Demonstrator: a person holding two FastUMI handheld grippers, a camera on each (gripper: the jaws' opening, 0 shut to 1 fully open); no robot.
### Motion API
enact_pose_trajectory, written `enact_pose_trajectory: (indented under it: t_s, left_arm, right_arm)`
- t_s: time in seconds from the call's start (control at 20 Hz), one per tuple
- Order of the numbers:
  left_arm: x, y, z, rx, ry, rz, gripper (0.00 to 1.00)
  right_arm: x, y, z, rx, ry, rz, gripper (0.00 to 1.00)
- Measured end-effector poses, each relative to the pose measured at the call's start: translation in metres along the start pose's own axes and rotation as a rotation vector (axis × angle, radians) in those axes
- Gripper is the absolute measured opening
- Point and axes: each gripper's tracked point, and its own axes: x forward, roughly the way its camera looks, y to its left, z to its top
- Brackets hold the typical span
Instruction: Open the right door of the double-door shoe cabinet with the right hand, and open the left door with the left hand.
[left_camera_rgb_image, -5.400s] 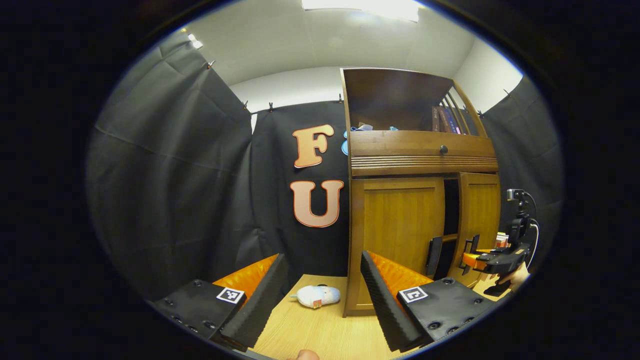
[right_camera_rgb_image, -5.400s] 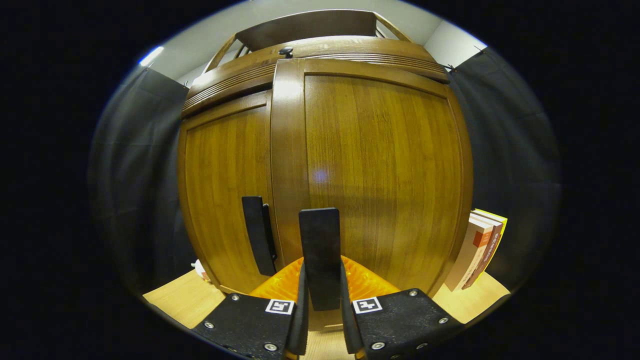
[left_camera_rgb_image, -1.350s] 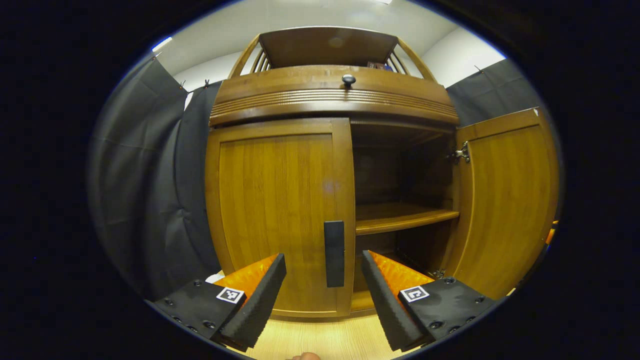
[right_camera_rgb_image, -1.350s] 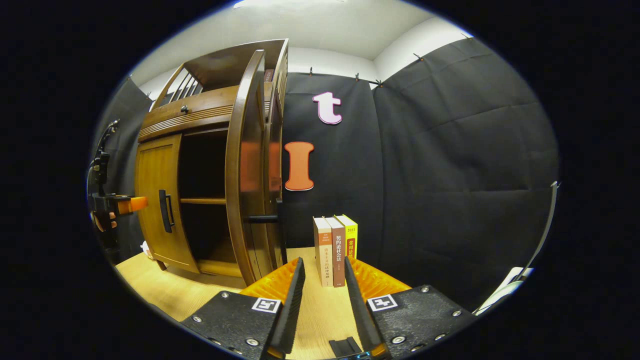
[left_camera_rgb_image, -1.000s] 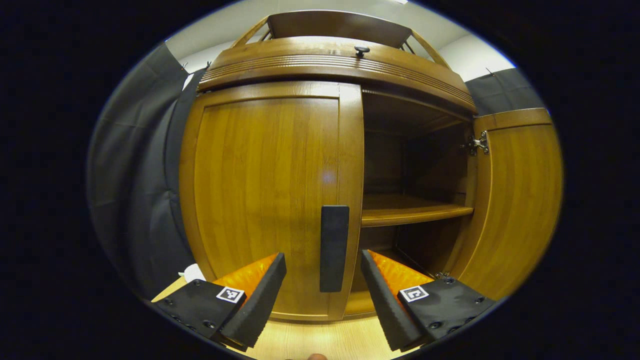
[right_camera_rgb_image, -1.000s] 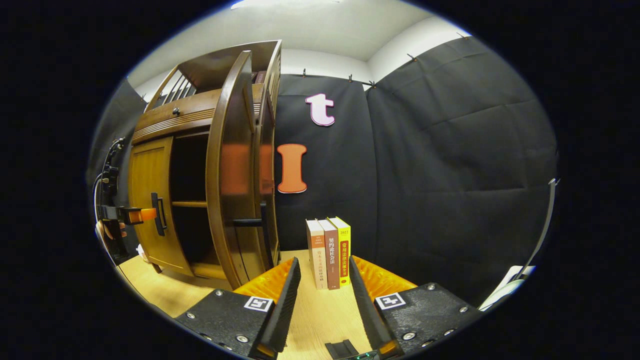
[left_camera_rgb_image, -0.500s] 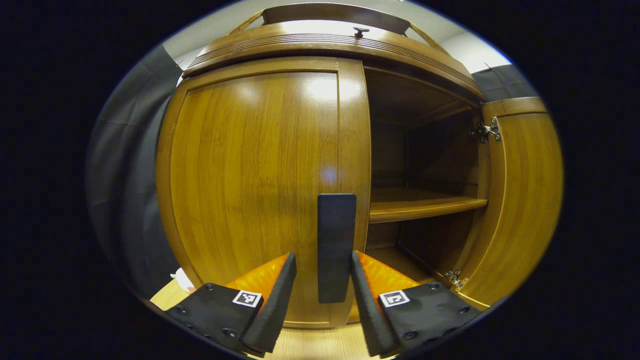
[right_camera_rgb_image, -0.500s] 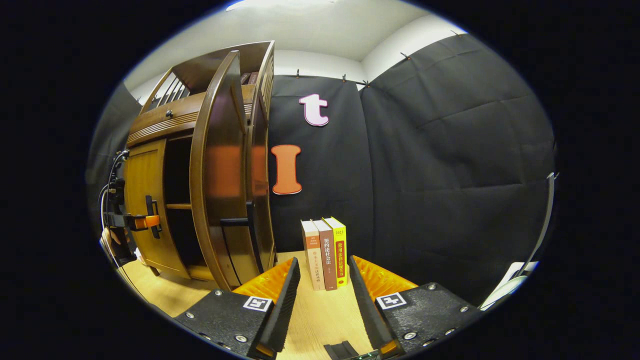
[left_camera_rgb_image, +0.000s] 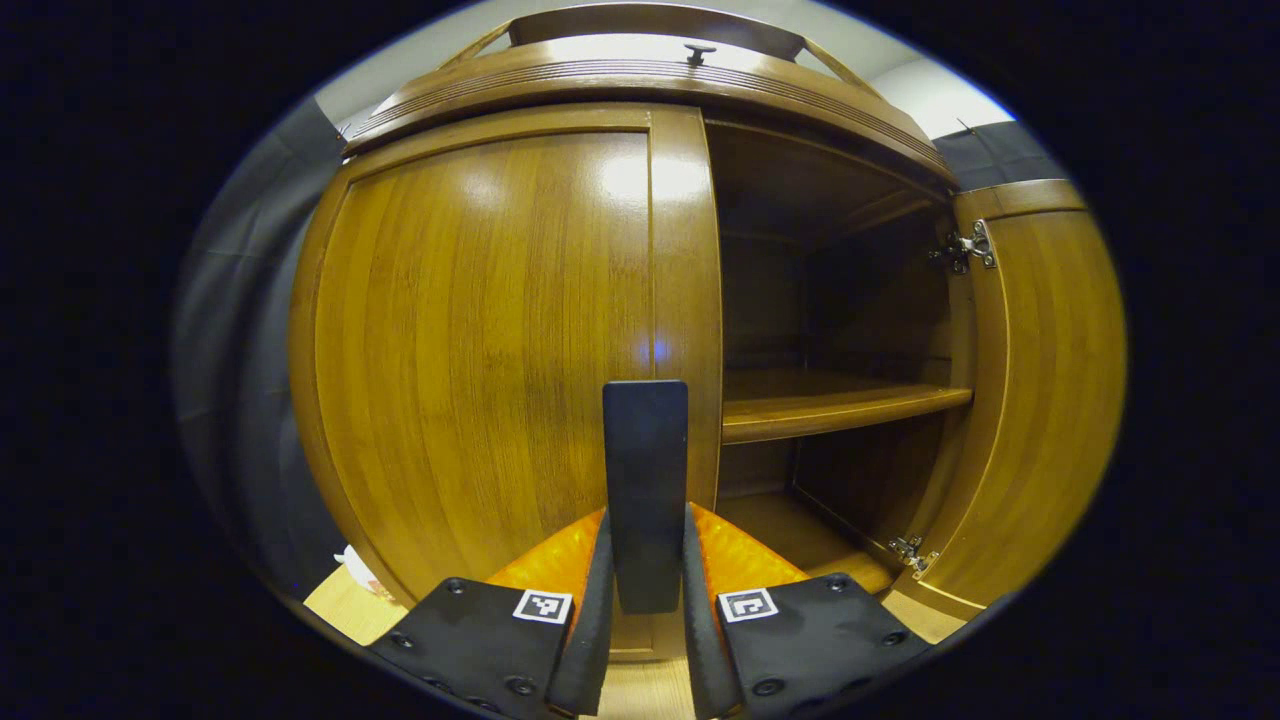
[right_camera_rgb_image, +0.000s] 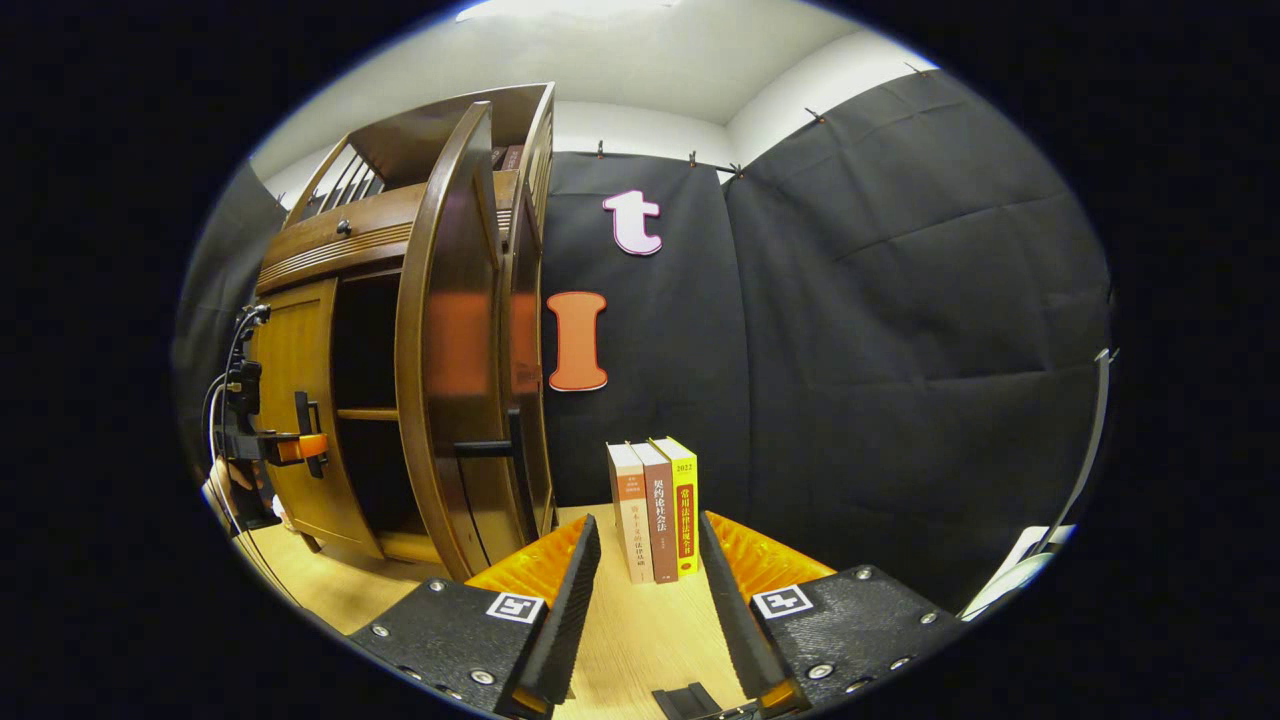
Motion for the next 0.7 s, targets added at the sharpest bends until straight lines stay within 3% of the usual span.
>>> enact_pose_trajectory:
  t_s: [0.1,0.35,0.45,0.55,0.7]
  left_arm:
    - [-0.003,0.0,-0.001,-0.007,0.011,-0.007,0.32]
    - [-0.025,-0.003,-0.001,-0.013,0.025,-0.05,0.31]
    - [-0.039,-0.003,-0.002,-0.025,0.026,-0.069,0.35]
    - [-0.055,0.001,-0.003,-0.017,0.028,-0.078,0.28]
    - [-0.08,0.008,-0.002,-0.013,0.022,-0.088,0.31]
  right_arm:
    - [-0.002,0.002,0.0,-0.007,0.0,0.002,0.62]
    - [-0.007,0.011,0.009,-0.005,-0.007,0.007,0.62]
    - [-0.012,0.017,0.013,-0.002,-0.01,0.014,0.62]
    - [-0.018,0.023,0.02,-0.006,-0.016,0.019,0.62]
    - [-0.029,0.033,0.029,-0.016,-0.03,0.029,0.62]
